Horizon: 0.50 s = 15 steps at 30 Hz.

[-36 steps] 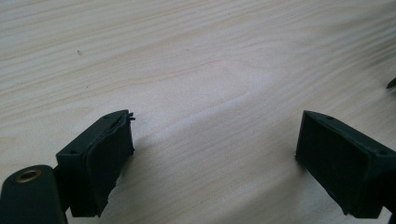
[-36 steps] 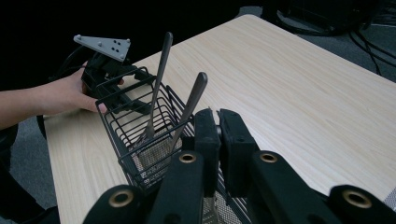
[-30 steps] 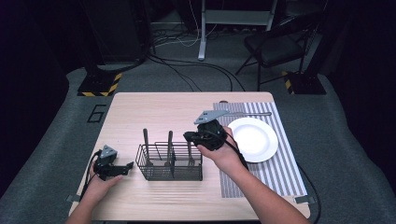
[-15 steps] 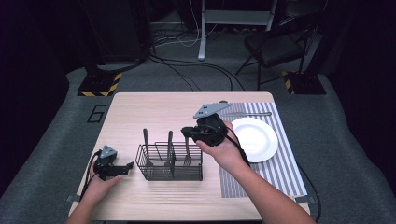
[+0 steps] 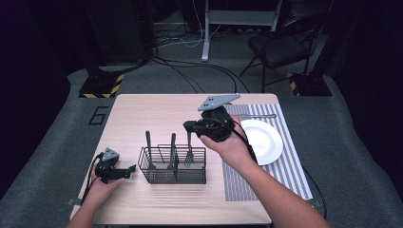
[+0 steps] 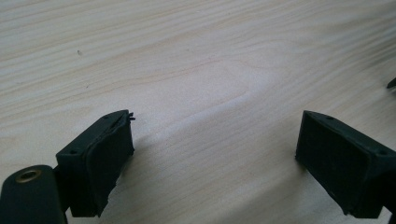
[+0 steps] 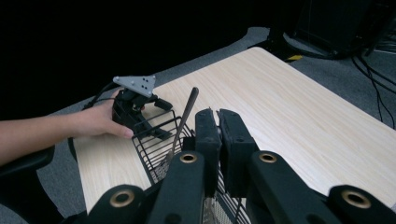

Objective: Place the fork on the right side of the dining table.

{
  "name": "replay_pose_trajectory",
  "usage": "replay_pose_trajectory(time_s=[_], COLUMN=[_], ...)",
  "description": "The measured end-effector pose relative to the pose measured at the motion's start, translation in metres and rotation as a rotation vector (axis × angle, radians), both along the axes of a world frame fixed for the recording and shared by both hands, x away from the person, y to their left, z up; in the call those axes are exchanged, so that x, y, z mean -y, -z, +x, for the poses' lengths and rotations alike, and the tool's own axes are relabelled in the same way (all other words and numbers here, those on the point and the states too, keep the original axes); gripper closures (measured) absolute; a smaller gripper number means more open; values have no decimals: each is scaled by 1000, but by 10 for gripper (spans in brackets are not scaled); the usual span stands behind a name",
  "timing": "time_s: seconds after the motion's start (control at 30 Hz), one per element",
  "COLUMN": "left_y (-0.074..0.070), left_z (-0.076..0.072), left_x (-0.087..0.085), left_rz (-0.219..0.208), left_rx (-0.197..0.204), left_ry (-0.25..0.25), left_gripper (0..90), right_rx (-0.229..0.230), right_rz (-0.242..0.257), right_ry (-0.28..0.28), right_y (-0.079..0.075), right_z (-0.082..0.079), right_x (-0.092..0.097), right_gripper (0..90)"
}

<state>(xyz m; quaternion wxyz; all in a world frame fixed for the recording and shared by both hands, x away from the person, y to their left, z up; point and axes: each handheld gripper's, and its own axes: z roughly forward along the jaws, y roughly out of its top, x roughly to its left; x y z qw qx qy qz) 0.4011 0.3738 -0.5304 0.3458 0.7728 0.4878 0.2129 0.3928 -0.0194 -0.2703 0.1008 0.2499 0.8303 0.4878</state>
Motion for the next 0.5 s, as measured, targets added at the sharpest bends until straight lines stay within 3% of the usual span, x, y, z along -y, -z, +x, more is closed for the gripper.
replay_pose_trajectory(time_s=[0.5], left_y=[0], left_z=[0], left_x=[0], left_rz=[0], left_rx=[0], left_ry=[0], left_gripper=[107], right_rx=[27], right_rz=[13], right_ry=[26], right_y=[-33], right_z=[-1], right_x=[20], right_gripper=[868])
